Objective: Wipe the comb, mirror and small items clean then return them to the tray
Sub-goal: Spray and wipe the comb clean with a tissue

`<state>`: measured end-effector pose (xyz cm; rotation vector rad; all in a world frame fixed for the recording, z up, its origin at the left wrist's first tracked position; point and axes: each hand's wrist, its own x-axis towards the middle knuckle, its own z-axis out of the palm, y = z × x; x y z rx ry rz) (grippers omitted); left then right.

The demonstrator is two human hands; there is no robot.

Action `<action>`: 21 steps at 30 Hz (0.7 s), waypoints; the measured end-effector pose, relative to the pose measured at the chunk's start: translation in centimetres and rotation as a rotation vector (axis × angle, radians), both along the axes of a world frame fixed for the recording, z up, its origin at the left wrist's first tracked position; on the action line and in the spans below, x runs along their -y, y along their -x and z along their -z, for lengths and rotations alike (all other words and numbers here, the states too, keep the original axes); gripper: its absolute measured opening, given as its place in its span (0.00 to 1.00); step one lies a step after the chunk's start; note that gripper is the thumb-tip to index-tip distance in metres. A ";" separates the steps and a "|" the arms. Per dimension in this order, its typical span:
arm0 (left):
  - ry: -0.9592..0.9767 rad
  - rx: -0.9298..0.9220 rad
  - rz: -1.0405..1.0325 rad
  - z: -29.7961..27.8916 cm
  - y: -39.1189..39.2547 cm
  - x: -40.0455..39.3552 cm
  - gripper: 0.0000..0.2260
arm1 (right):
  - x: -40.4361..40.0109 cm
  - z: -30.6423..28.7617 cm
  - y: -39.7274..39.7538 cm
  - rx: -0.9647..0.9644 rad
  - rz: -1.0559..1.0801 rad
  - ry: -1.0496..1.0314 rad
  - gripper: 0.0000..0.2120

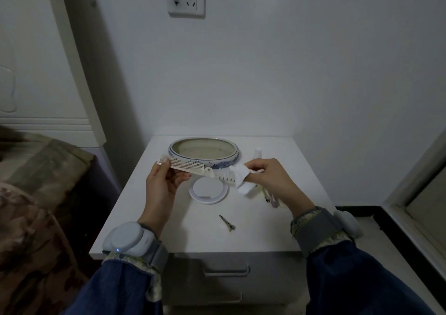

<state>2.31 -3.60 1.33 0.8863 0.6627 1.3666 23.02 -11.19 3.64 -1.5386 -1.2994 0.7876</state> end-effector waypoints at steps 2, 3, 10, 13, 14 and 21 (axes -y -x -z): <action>-0.004 -0.008 0.006 0.0 0.0 0.0 0.12 | -0.1 0.1 0.1 0.032 0.033 -0.022 0.04; -0.005 -0.011 0.009 -0.1 0.0 0.0 0.12 | -0.1 0.0 0.1 0.047 0.050 -0.035 0.04; -0.013 -0.044 -0.003 0.0 0.2 0.0 0.11 | 0.3 -0.1 0.6 0.316 -0.098 0.041 0.01; -0.033 -0.082 0.010 0.1 0.2 0.0 0.11 | 0.4 -0.2 0.7 0.492 -0.129 0.016 0.01; -0.043 -0.102 0.019 0.1 0.2 0.1 0.11 | 0.3 -0.1 0.7 0.582 -0.131 0.017 0.02; -0.040 -0.077 0.020 0.1 -0.1 0.0 0.11 | -0.1 0.5 0.5 0.299 0.004 -0.020 0.04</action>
